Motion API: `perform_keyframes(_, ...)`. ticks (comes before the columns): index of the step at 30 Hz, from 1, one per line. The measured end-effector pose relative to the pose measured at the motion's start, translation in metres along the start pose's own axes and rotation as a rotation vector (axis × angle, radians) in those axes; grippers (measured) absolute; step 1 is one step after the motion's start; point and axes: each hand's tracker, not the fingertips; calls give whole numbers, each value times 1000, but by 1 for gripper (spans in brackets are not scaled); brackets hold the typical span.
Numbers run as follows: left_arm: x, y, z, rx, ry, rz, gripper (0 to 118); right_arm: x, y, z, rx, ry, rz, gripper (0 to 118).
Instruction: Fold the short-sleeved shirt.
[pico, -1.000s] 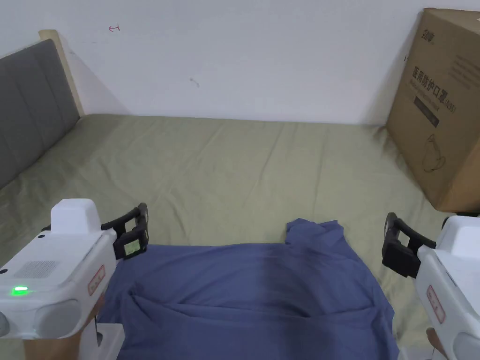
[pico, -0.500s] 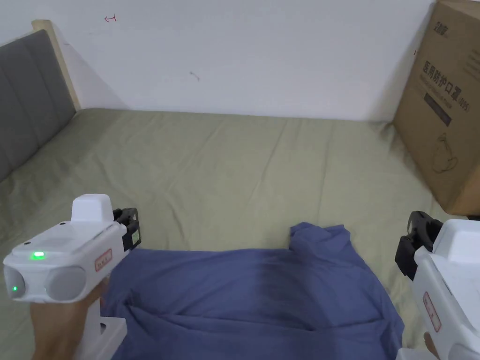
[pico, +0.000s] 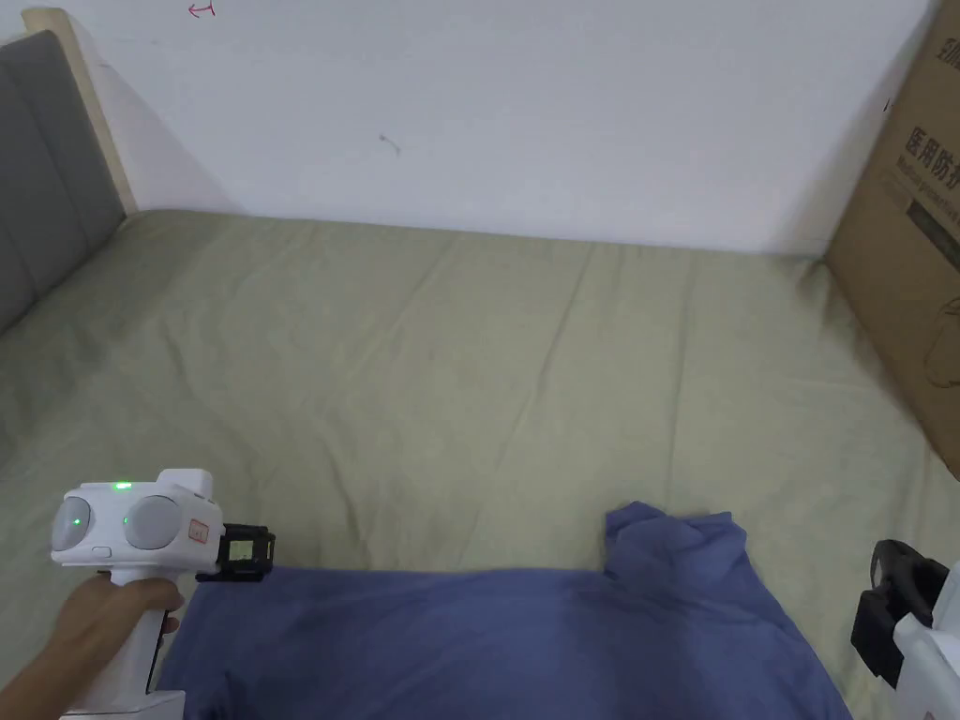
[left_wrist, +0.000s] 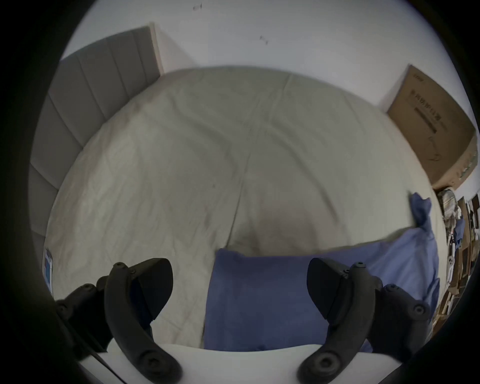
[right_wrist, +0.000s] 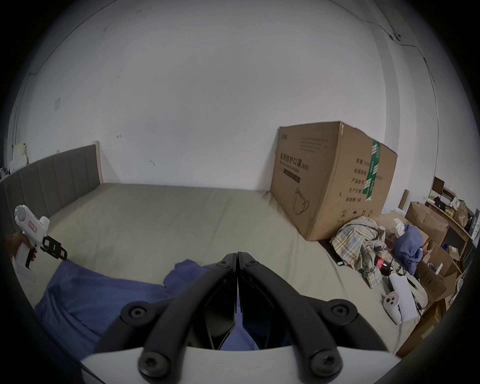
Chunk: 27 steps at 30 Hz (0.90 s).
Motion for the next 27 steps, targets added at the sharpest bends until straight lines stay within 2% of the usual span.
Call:
perform_keyframes(5, 5, -5, -32, -63, 12, -26, 95, -5, -14, -24, -51, 6, 0, 0)
perform_keyframes(6, 6, -7, -36, -89, -16, -21, 77, -5, -16, -28, -63, 9, -3, 0)
perform_keyframes(7, 5, -11, -35, -53, -8, -13, 67, -6, -18, -32, -74, 12, -7, 0)
perform_keyframes(8, 6, -10, -31, -14, 12, -10, 64, -6, -19, -35, -82, 15, -13, 0)
perform_keyframes(9, 9, -12, -27, -14, -4, -21, 52, -5, -21, -39, -95, 22, -20, 0)
perform_keyframes(10, 12, -12, -23, 16, -13, -40, 28, -4, -23, -47, -112, 31, -31, 0)
perform_keyframes(11, 10, -14, -17, 33, -22, -60, 9, -3, -24, -56, -133, 40, -38, 0)
perform_keyframes(12, 9, -14, -12, 35, -87, -39, 3, -2, -25, -67, -154, 44, -46, 0)
perform_keyframes(14, 12, -18, 5, 96, -79, -26, 2, 3, -27, -93, -221, 59, -35, 3)
perform_keyframes(15, 10, -19, 14, 124, -91, -24, 2, 4, -27, -106, -256, 73, -30, 12)
perform_keyframes(17, 10, -25, 37, 163, -151, 8, 2, 7, -30, -139, -347, 90, -21, 72)
perform_keyframes(18, 10, -28, 47, 185, -165, 8, 2, 7, -33, -156, -393, 95, -6, 91)
perform_keyframes(19, 8, -30, 54, 195, -170, 3, 2, 7, -37, -171, -426, 90, 3, 96)
perform_keyframes(24, 5, -36, 78, 220, -188, -4, 2, 1, -63, -235, -588, 74, 76, 95)
perform_keyframes(26, 2, -36, 81, 221, -189, -5, 2, -2, -79, -256, -652, 82, 119, 78)
perform_keyframes(27, -1, -35, 77, 222, -189, -2, 2, -4, -86, -261, -674, 76, 114, 65)
